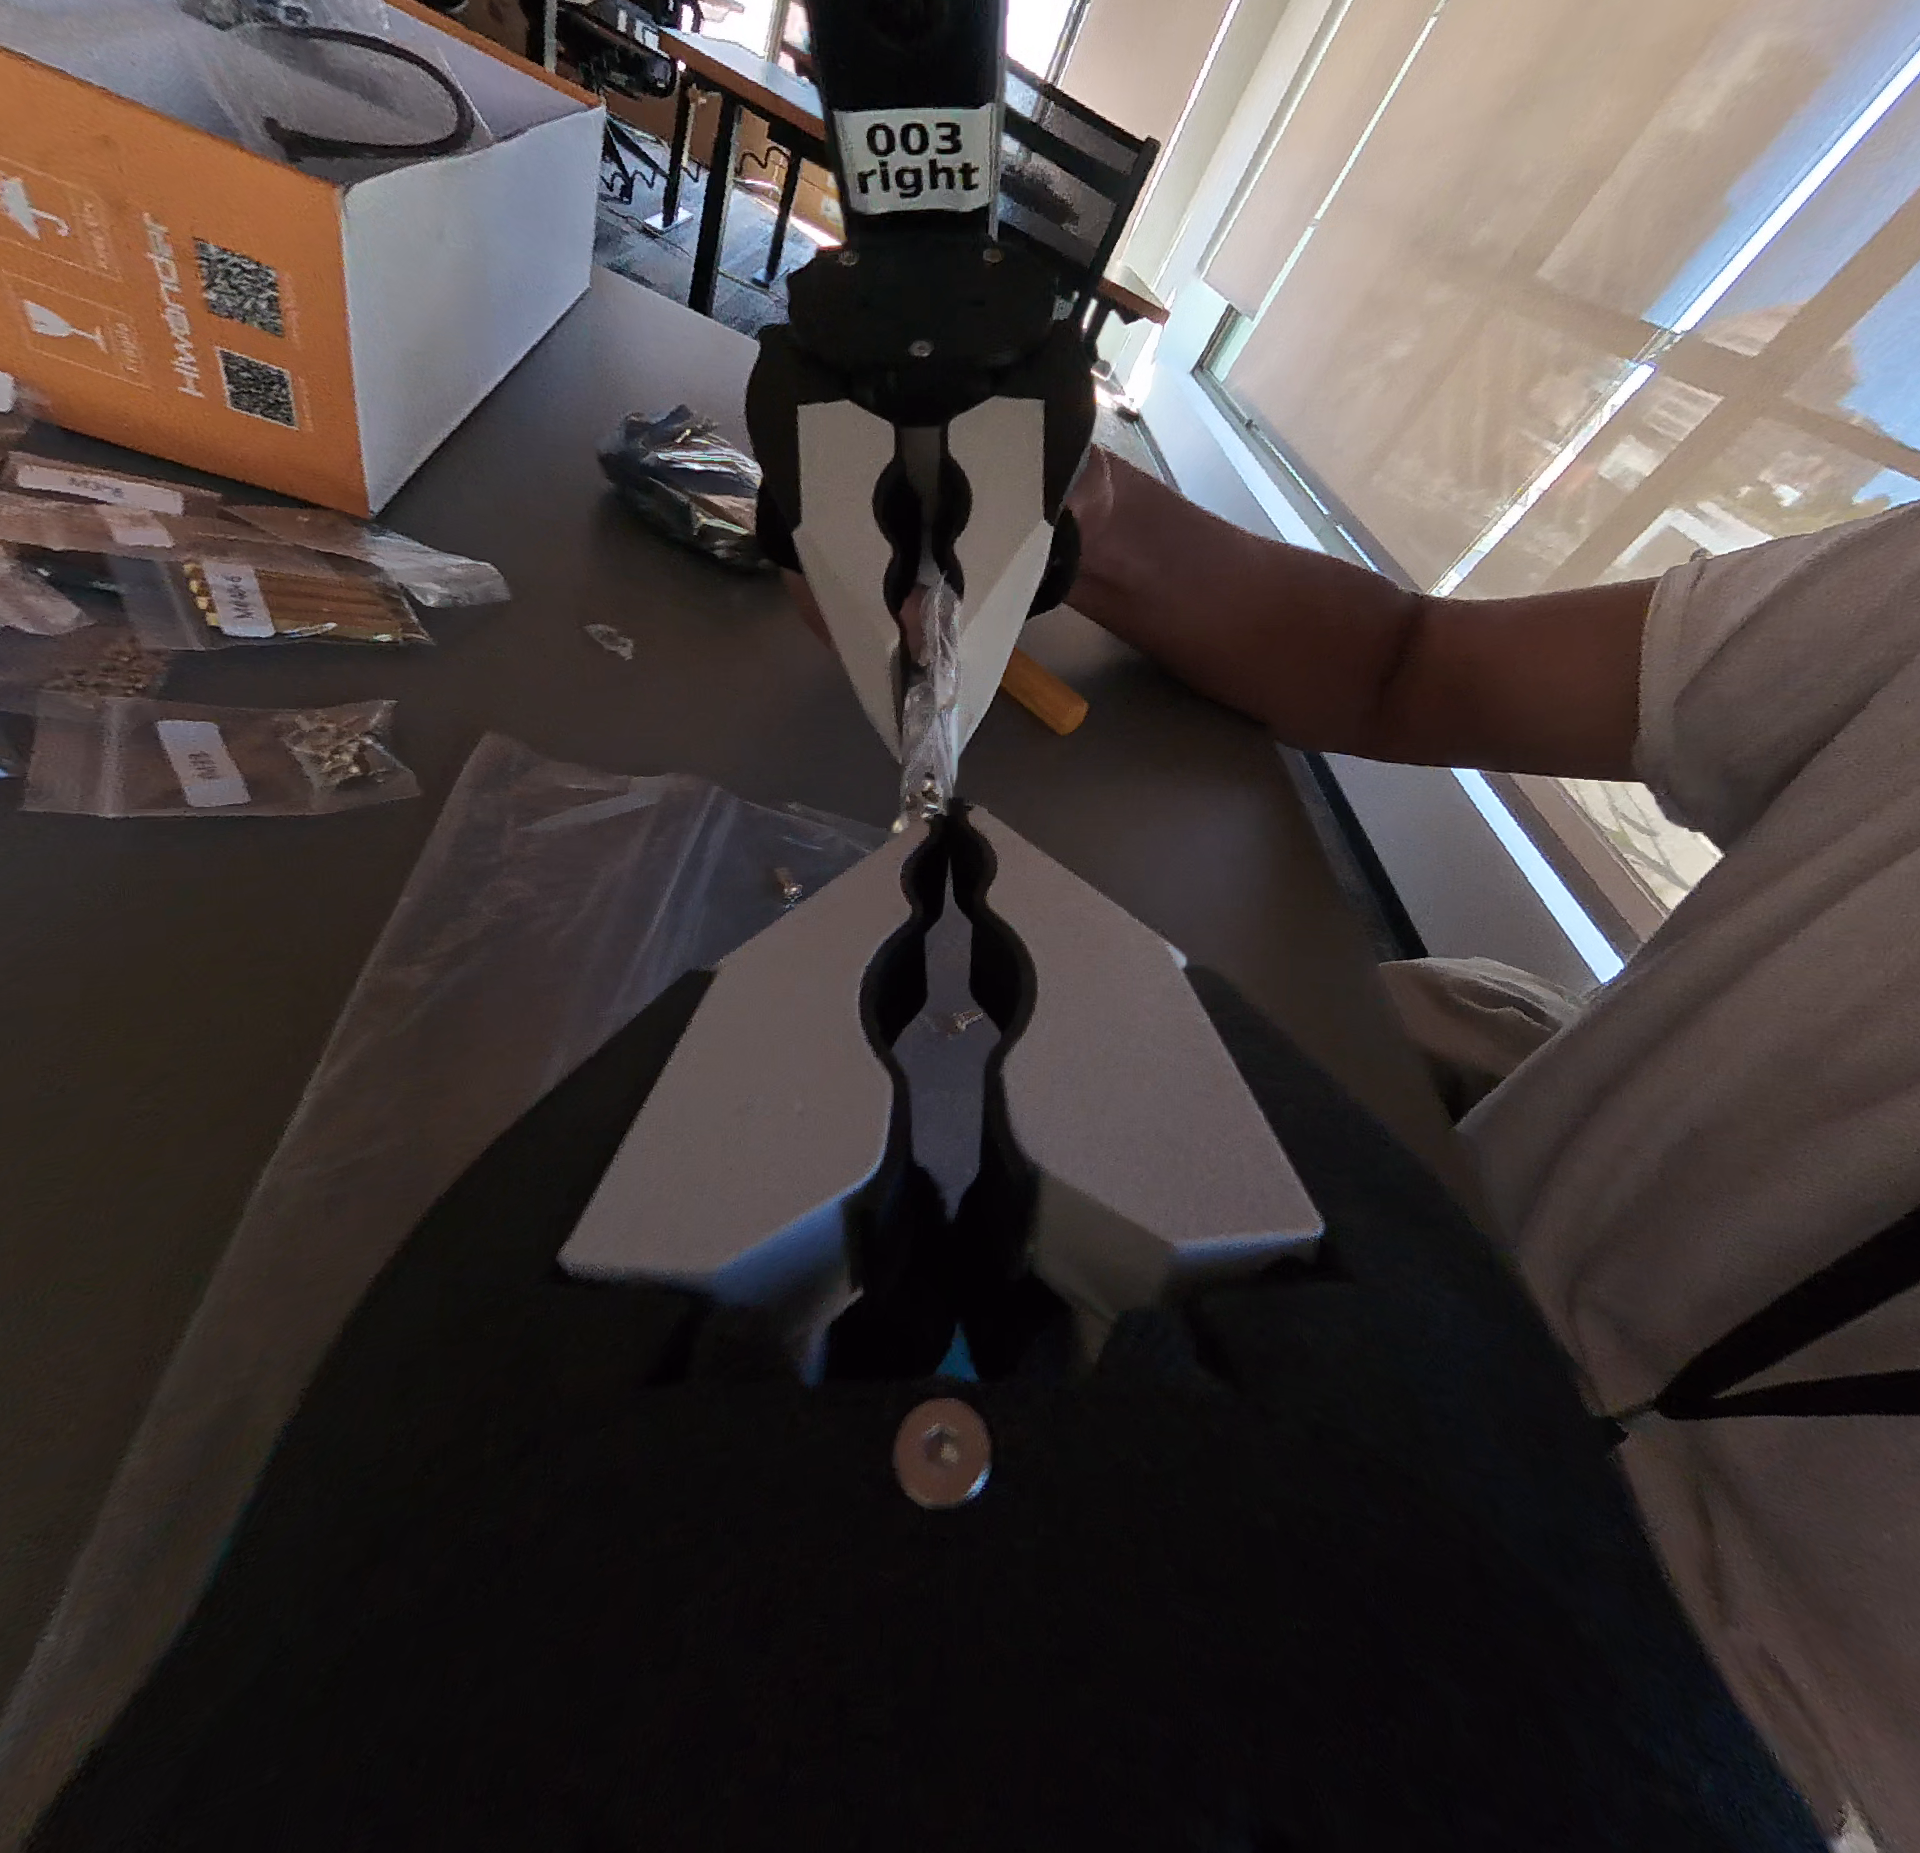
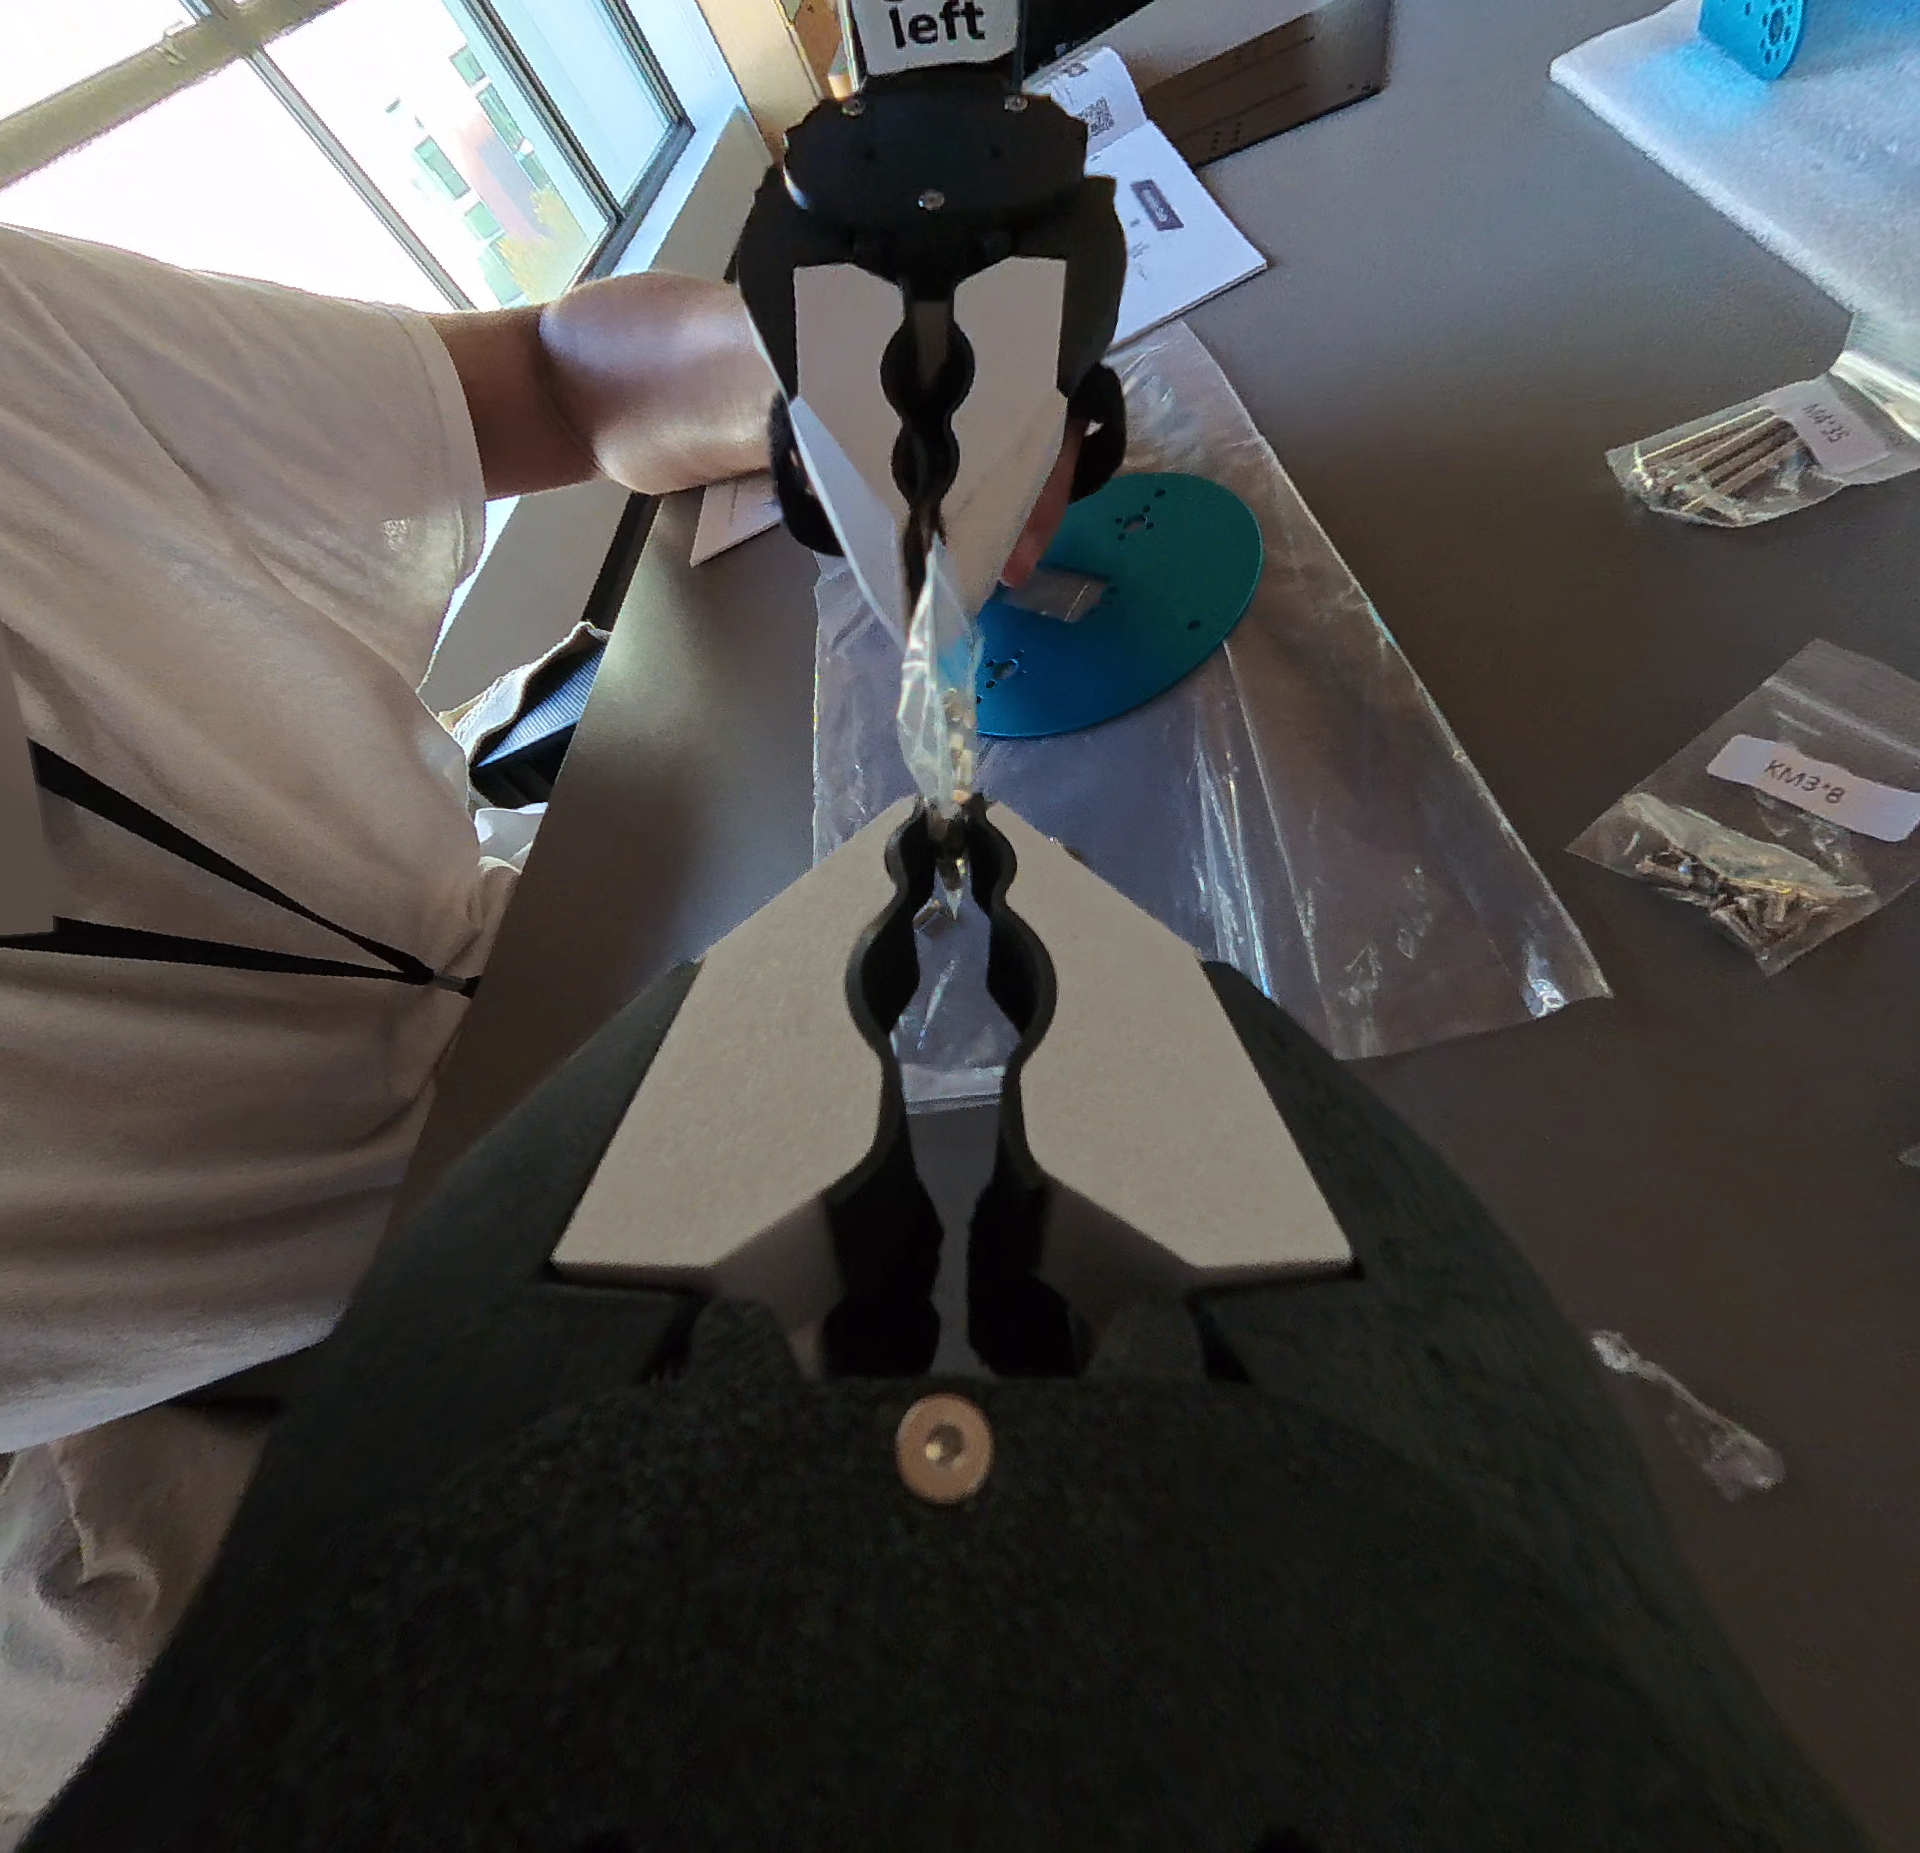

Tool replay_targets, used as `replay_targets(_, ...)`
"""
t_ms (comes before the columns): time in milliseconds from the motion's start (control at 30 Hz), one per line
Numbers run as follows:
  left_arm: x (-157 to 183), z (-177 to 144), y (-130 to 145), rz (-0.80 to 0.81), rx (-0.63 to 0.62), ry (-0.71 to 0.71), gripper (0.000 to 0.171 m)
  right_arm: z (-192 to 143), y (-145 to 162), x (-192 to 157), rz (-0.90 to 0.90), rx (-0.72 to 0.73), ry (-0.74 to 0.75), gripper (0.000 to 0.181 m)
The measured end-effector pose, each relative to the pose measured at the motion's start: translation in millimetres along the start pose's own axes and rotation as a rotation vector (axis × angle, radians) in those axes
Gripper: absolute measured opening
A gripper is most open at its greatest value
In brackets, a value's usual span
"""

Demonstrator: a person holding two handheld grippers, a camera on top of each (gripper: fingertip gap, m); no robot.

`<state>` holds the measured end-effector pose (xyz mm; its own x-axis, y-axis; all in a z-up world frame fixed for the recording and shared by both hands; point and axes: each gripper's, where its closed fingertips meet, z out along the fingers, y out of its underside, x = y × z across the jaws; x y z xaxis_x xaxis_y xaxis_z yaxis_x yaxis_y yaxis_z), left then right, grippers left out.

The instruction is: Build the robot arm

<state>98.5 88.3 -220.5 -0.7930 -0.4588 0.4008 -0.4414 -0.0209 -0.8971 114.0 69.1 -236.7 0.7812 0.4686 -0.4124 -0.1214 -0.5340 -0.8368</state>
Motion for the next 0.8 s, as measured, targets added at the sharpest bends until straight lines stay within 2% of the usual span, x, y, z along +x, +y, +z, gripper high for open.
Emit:
replay_targets(200, -8, 5, 10, -0.009, -0.071, -0.04, 0.0, 1, 9, 3, 0.017, -0.061, 0.02, 0.005)
replay_targets(267, -10, 8, 14, 0.005, -0.103, -0.066, 0.005, 0, 13, 4, 0.035, -0.088, 0.028, 0.005)
replay_targets(433, -7, 17, 25, 0.122, -0.188, -0.089, 0.014, -2, 15, 2, 0.055, -0.1, 0.012, 0.005)
replay_targets(567, 1, 15, 24, 0.279, -0.177, -0.108, 0.025, -3, 13, -2, 0.066, -0.088, -0.02, 0.005)
replay_targets(800, 12, 17, 18, 0.351, -0.129, -0.093, 0.033, -1, 12, -9, 0.073, -0.077, -0.063, 0.005)
